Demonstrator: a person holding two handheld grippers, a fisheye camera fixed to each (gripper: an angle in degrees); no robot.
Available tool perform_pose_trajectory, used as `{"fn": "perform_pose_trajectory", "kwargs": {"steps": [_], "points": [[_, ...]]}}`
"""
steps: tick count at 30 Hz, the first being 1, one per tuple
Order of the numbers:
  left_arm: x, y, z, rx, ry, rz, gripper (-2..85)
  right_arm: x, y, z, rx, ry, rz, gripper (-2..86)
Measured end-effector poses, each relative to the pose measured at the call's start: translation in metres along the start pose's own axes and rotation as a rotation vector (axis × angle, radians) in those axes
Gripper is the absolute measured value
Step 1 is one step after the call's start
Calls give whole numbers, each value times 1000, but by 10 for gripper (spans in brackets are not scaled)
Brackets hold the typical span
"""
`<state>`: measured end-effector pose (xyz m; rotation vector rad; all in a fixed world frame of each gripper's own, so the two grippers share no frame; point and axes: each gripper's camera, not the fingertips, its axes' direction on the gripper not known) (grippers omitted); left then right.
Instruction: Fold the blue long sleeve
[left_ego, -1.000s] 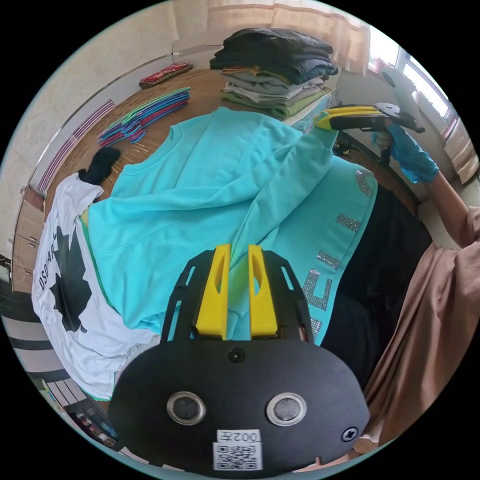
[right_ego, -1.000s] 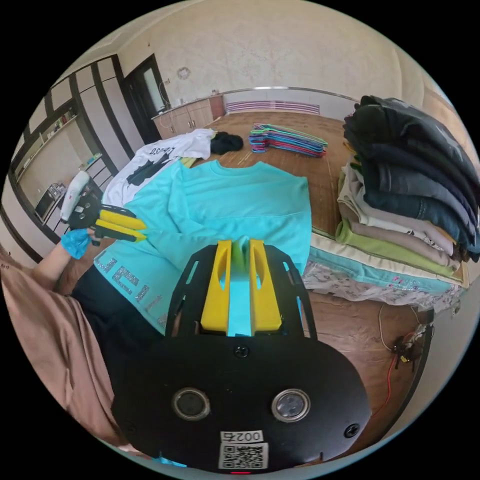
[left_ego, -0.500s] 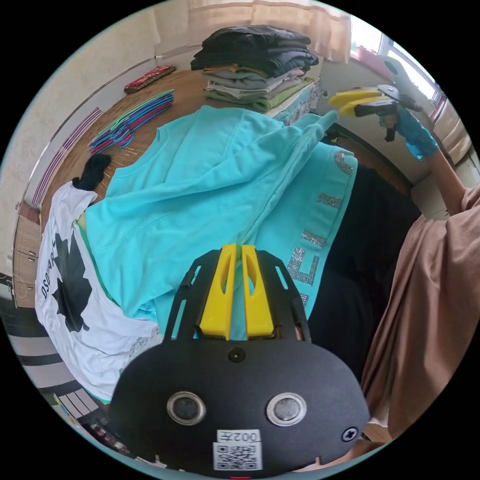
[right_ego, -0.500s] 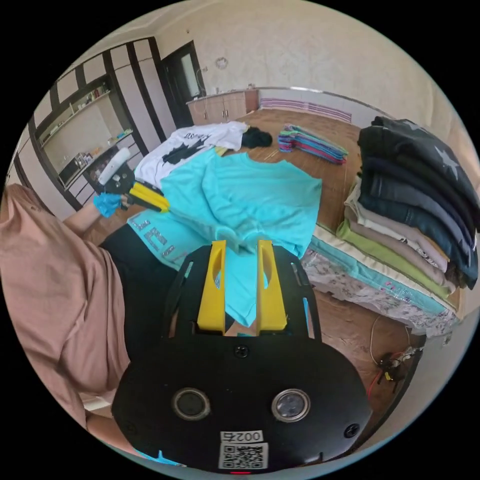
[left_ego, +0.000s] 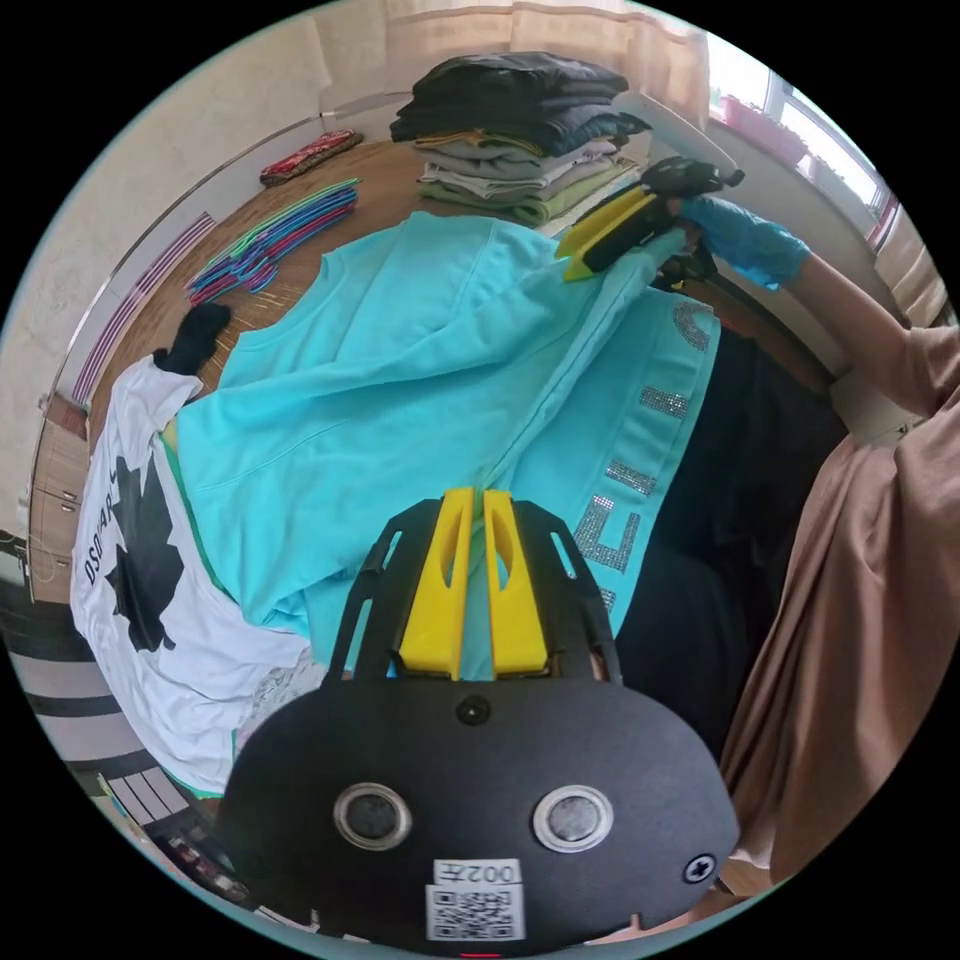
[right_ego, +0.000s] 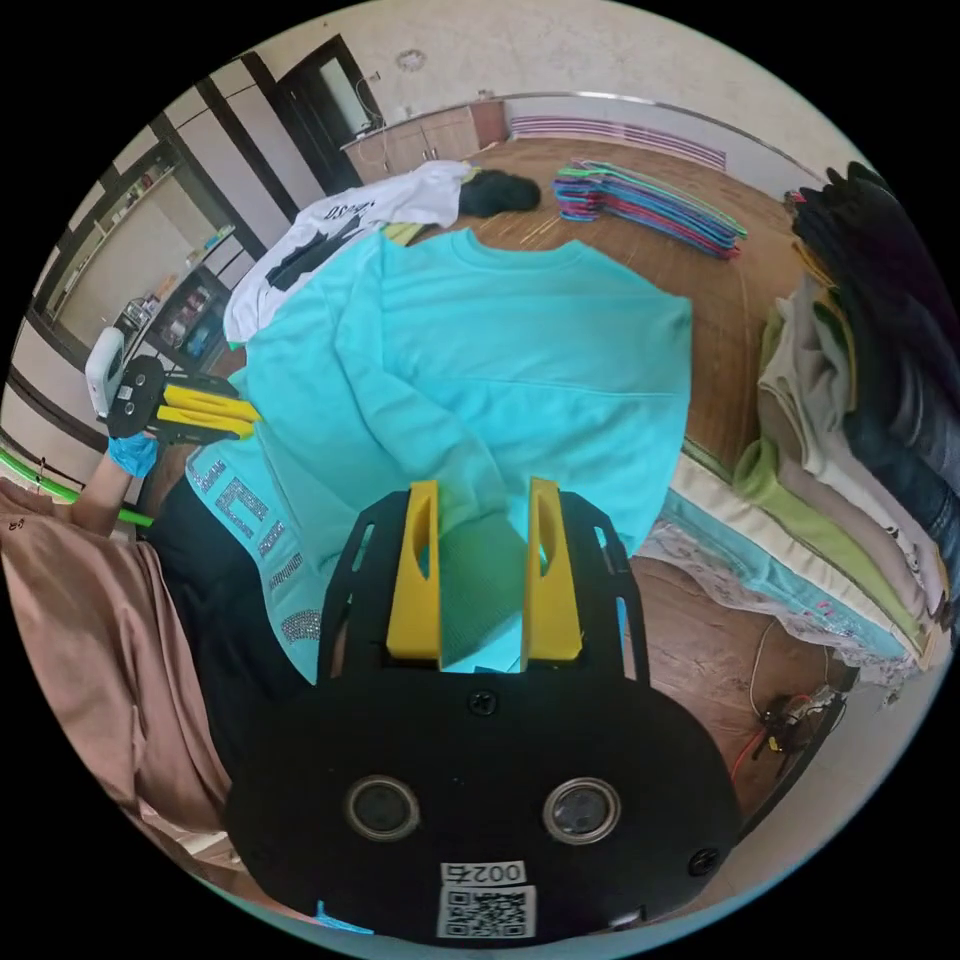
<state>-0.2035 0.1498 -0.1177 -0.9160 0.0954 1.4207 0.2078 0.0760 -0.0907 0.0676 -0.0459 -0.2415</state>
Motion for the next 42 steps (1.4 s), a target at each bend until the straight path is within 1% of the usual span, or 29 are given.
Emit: {"fn": "perform_pose_trajectory", "kwargs": {"steps": [5,8,10,13,17,18,20,24,26,28,32,37,40,42], "points": [[-3,15,-10,71,0,-60,-15,-9,4,-6,29,80,-34,63],[-4,23,-23,124,-10,-80,-15,-20,9,-28,142,180,-53,49],[-3,26,-31,159,-11,-78,-16,-24,15,-49,255,260,-28,47],[-4,27,-34,204,33,-82,-16,-13,18,-56,331,315,24,47],[-4,22,-12,174,90,-96,-12,13,13,-28,262,311,99,48],[-4,22,-9,161,94,-96,-10,21,10,-14,199,308,125,51],[-4,29,-5,136,91,-107,3,31,9,2,149,281,155,62],[-16,56,-21,158,45,-166,19,43,16,6,184,251,201,76],[-34,81,-34,171,-26,-246,27,47,20,4,197,244,206,91],[-52,102,-40,173,-91,-326,31,53,27,3,208,193,224,114],[-89,140,-36,102,-199,-466,55,60,43,6,239,62,270,148],[-110,156,-12,67,-190,-500,76,66,62,24,270,-131,360,179],[-115,156,-1,72,-203,-510,73,67,60,40,267,-189,405,178],[-117,156,3,87,-193,-515,65,67,52,53,235,-185,427,163]]}}
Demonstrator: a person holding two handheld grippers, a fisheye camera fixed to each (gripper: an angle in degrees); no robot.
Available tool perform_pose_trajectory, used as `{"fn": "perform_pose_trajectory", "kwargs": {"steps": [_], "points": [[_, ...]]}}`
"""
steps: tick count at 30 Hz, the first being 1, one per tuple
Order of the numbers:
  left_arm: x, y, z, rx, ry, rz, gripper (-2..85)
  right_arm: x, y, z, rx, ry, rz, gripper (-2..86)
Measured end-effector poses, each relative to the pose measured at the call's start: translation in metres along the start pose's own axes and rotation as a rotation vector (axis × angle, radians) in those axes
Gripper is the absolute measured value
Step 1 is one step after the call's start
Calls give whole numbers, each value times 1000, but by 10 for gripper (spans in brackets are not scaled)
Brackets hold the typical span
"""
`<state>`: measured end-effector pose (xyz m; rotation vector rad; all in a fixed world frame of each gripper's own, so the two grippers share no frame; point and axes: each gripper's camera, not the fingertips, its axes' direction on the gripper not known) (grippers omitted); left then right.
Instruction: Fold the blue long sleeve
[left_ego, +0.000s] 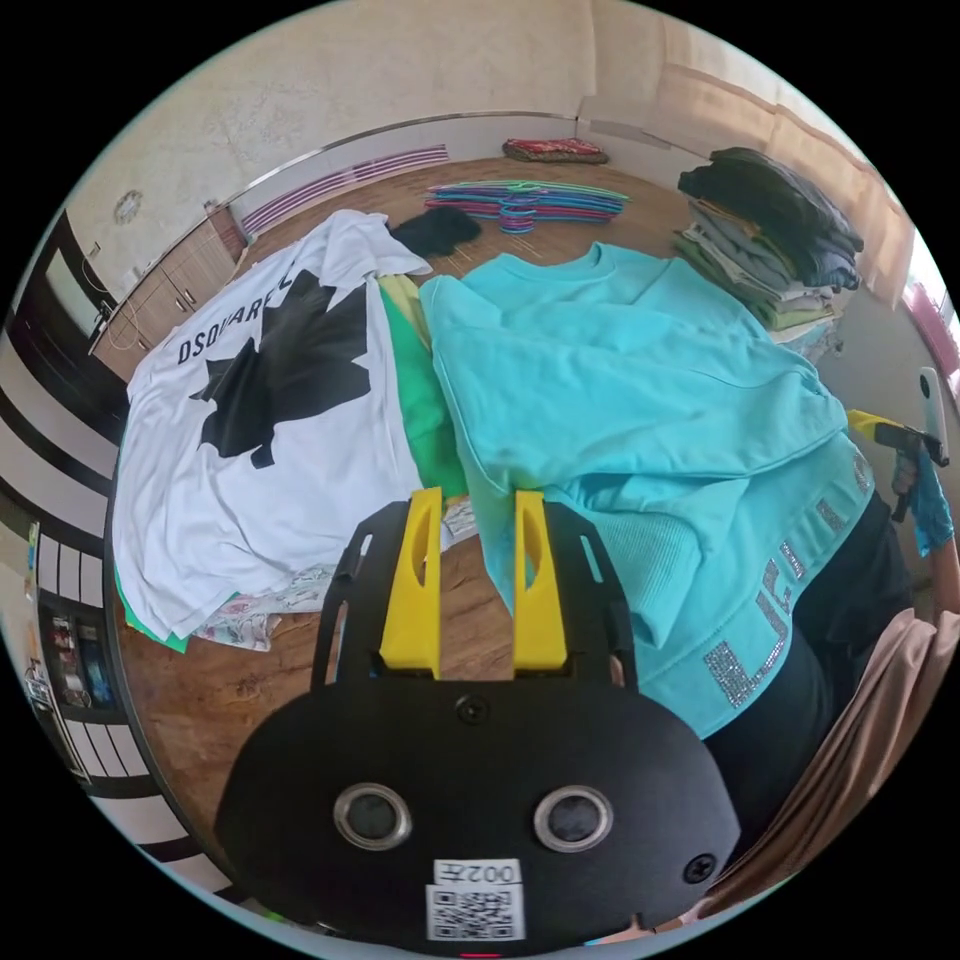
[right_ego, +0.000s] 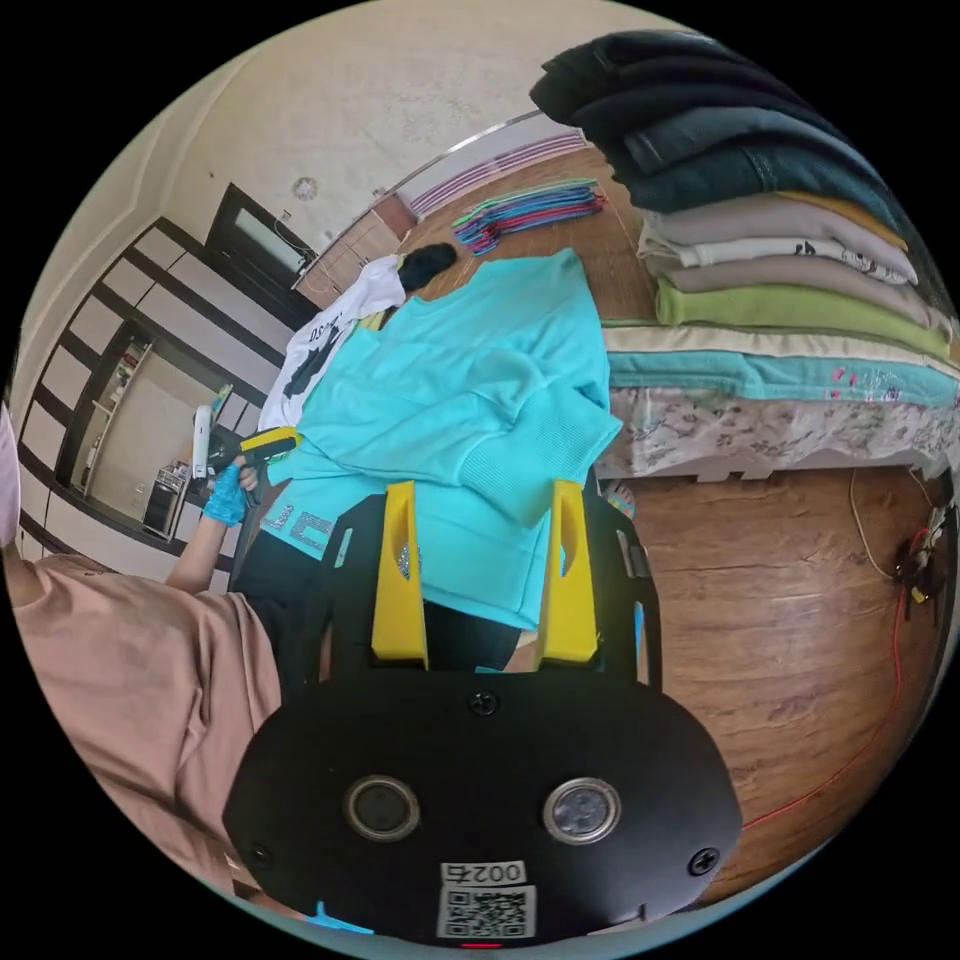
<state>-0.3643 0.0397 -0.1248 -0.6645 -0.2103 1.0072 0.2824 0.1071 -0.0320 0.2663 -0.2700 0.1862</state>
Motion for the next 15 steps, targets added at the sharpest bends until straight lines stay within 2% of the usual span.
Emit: {"fn": "perform_pose_trajectory", "kwargs": {"steps": [7,12,15], "points": [[-4,14,0,42,-13,-66,-2,-30,-27,40,-17,208,-110,51],[-12,26,-10,84,-1,-86,-13,-47,-44,45,50,305,-148,41],[-17,30,-2,49,25,-72,-11,-46,-63,73,-130,255,-165,50]]}}
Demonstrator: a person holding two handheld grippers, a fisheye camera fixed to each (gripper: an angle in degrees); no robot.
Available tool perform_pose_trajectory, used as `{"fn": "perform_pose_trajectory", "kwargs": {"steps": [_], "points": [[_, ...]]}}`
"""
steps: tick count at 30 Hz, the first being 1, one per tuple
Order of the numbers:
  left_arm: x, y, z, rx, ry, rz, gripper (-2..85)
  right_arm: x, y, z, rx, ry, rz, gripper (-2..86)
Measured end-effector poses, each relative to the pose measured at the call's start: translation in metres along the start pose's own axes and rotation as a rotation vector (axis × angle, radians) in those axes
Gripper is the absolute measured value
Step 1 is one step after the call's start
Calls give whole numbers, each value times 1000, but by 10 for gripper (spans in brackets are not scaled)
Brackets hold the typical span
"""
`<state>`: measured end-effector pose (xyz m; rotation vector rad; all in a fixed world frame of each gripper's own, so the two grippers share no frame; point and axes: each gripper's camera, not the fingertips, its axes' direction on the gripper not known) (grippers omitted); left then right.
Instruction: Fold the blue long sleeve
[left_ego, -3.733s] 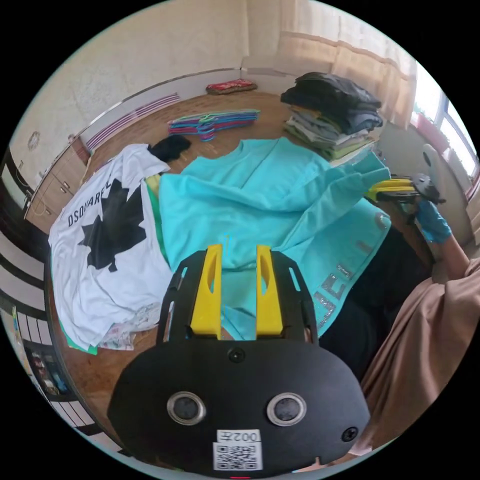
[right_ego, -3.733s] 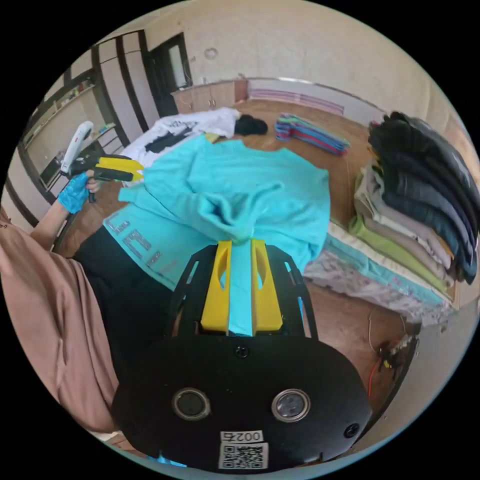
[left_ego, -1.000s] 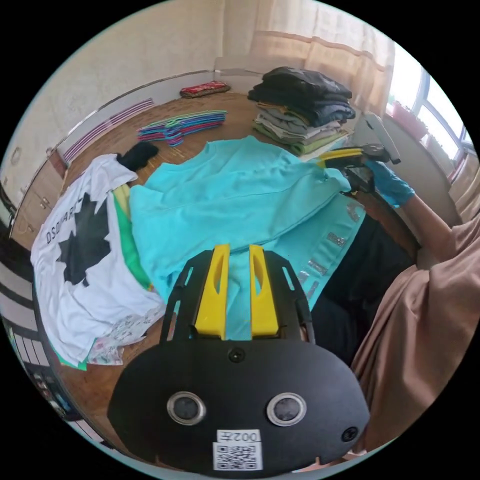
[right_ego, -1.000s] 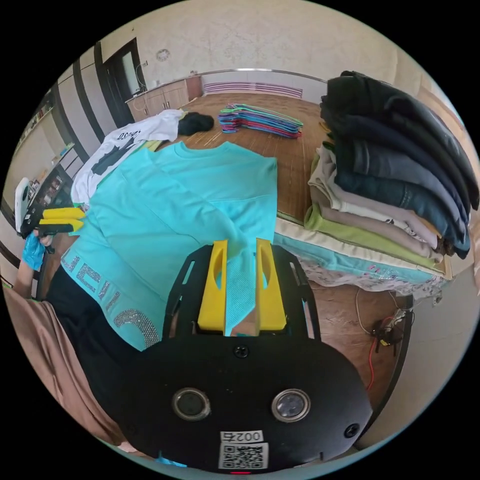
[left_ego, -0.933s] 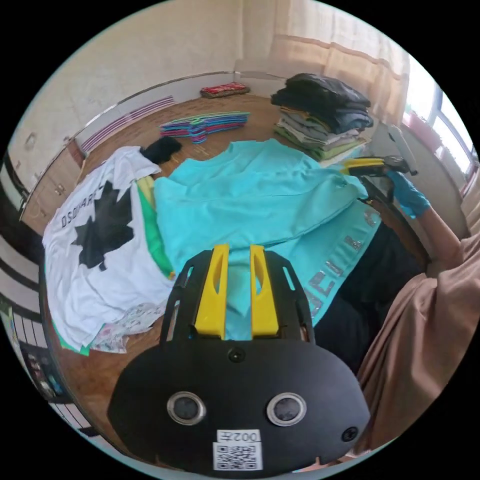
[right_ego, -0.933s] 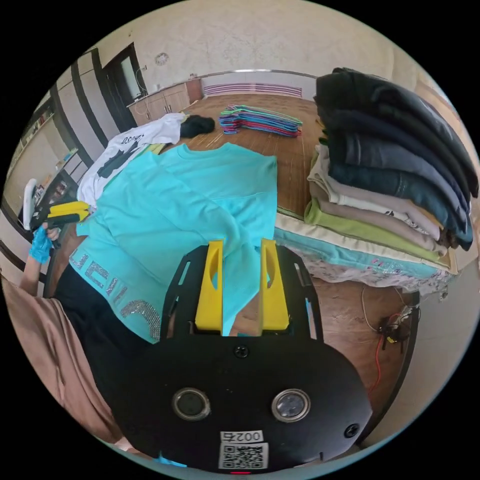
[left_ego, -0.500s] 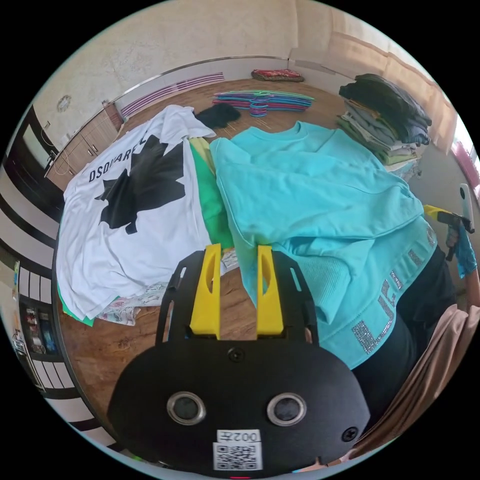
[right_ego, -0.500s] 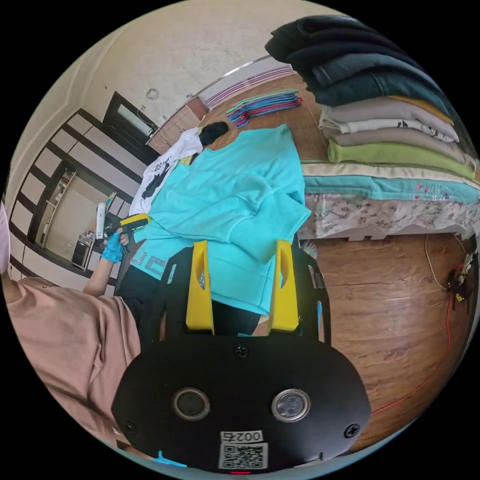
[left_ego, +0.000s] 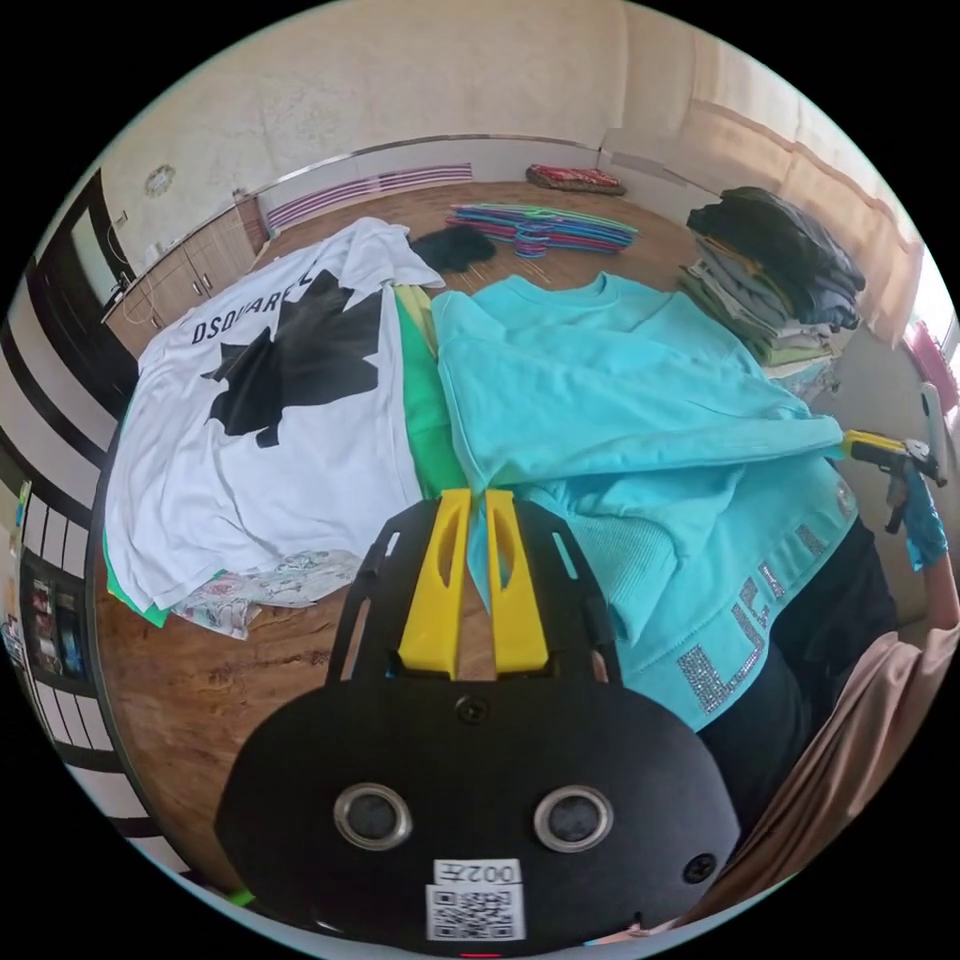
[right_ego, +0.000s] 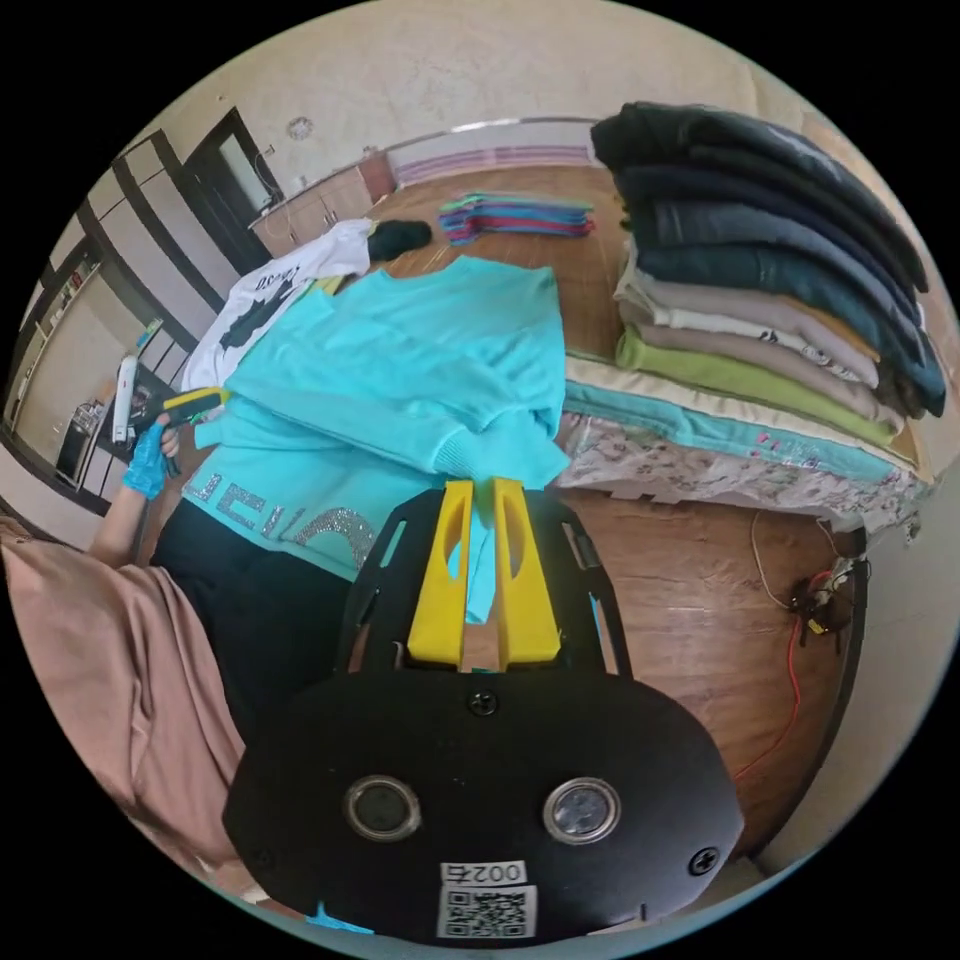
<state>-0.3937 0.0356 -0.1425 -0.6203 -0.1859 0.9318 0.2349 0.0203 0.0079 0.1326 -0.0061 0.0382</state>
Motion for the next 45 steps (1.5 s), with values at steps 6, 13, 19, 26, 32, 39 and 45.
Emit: {"fn": "perform_pose_trajectory", "kwargs": {"steps": [6,13,19,26,32,39,45], "points": [[-10,4,3,-8,61,37,44,-51,-59,8,-77,1,-282,92],[-16,5,17,17,1,37,45,-130,-172,49,162,-127,-508,98],[-22,9,22,55,-16,24,43,-186,-287,129,279,-243,-502,103],[-41,13,33,34,34,6,29,-229,-395,218,245,-397,-419,133],[-64,16,42,37,110,-13,5,-250,-453,289,126,-479,-343,133],[-81,20,46,53,160,-22,-5,-263,-477,308,131,-560,-304,31],[-94,21,31,94,191,-43,-8,-307,-494,277,226,-448,-487,20]]}}
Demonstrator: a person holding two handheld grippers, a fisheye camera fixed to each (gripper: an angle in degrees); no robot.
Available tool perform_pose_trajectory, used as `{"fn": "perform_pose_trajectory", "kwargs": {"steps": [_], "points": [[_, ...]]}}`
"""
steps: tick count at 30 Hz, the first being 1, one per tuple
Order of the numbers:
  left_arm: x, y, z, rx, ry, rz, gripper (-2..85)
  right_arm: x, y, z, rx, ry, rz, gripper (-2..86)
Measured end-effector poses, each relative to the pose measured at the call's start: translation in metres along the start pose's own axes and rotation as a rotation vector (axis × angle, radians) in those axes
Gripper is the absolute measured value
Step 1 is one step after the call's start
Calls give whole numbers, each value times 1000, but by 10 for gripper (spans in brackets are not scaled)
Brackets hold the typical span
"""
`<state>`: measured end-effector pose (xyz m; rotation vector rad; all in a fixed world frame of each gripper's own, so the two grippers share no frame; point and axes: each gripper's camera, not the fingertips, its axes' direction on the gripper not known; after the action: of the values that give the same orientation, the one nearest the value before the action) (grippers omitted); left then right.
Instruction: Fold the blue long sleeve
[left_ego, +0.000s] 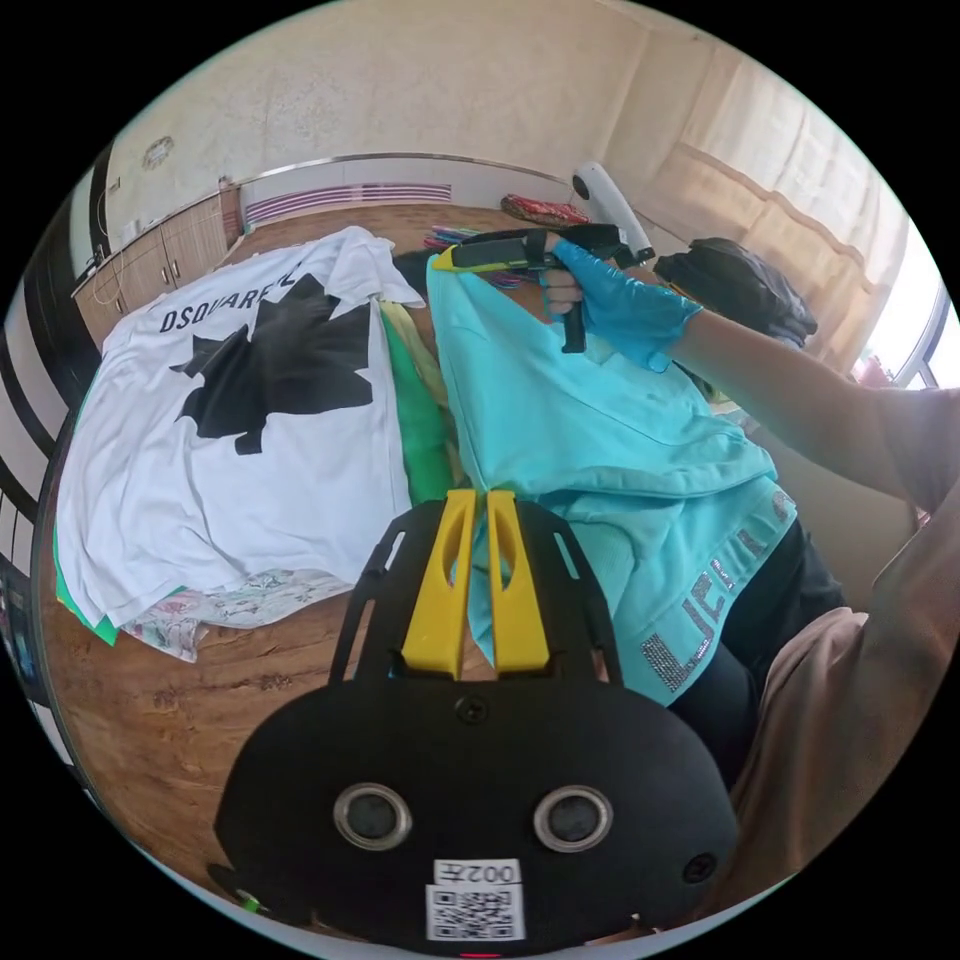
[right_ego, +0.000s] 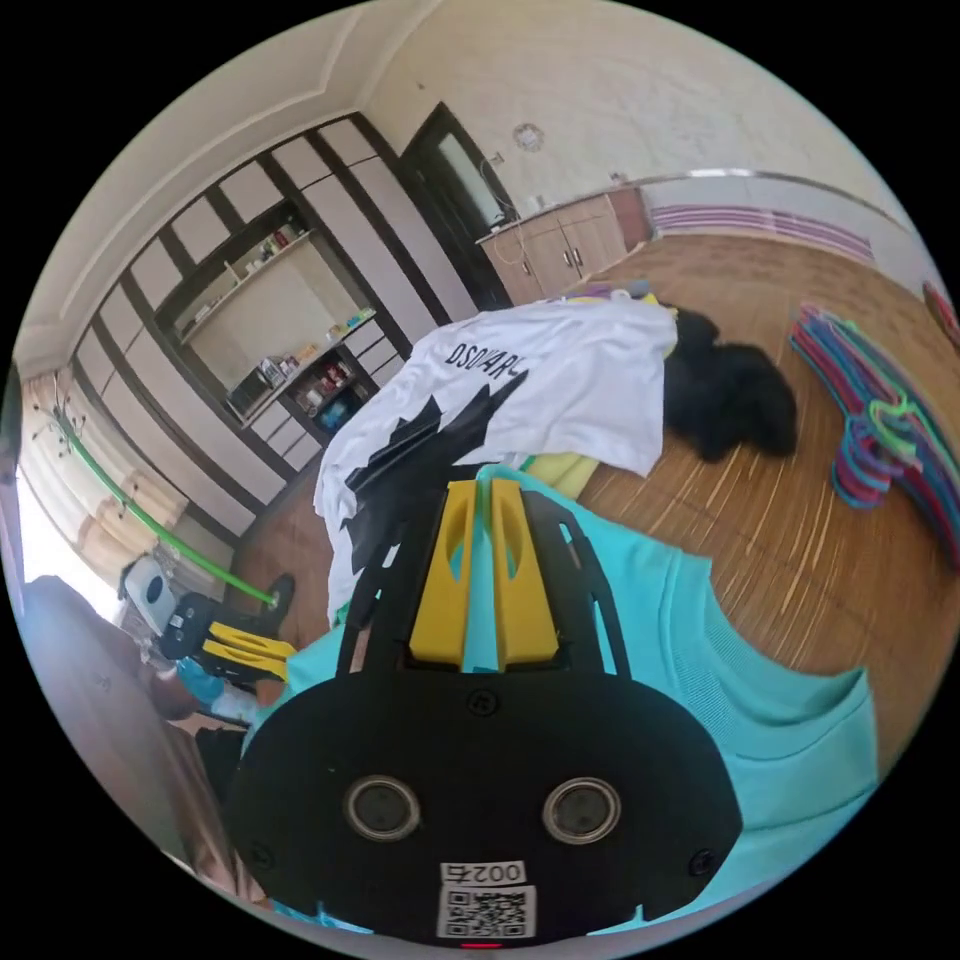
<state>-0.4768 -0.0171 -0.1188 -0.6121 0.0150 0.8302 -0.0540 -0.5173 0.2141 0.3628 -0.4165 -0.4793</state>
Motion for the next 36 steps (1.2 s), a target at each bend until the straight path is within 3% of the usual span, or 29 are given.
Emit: {"fn": "perform_pose_trajectory", "kwargs": {"steps": [6,11,16,24,30,36], "points": [[-14,-4,5,-28,-68,-43,-8,-24,-30,64,-199,187,-127,28],[-28,1,21,-60,-44,-90,-8,-23,-26,97,-277,185,-117,54],[-31,4,24,-76,-43,-86,-7,-24,-14,61,-262,132,-129,97],[-28,5,30,-87,-52,-95,-6,-25,53,38,-376,196,-104,94],[-17,5,30,-91,-93,-95,-8,-49,77,24,-294,275,-69,13],[-6,6,20,-111,-72,-85,-13,-78,103,-45,-229,324,-76,69]]}}
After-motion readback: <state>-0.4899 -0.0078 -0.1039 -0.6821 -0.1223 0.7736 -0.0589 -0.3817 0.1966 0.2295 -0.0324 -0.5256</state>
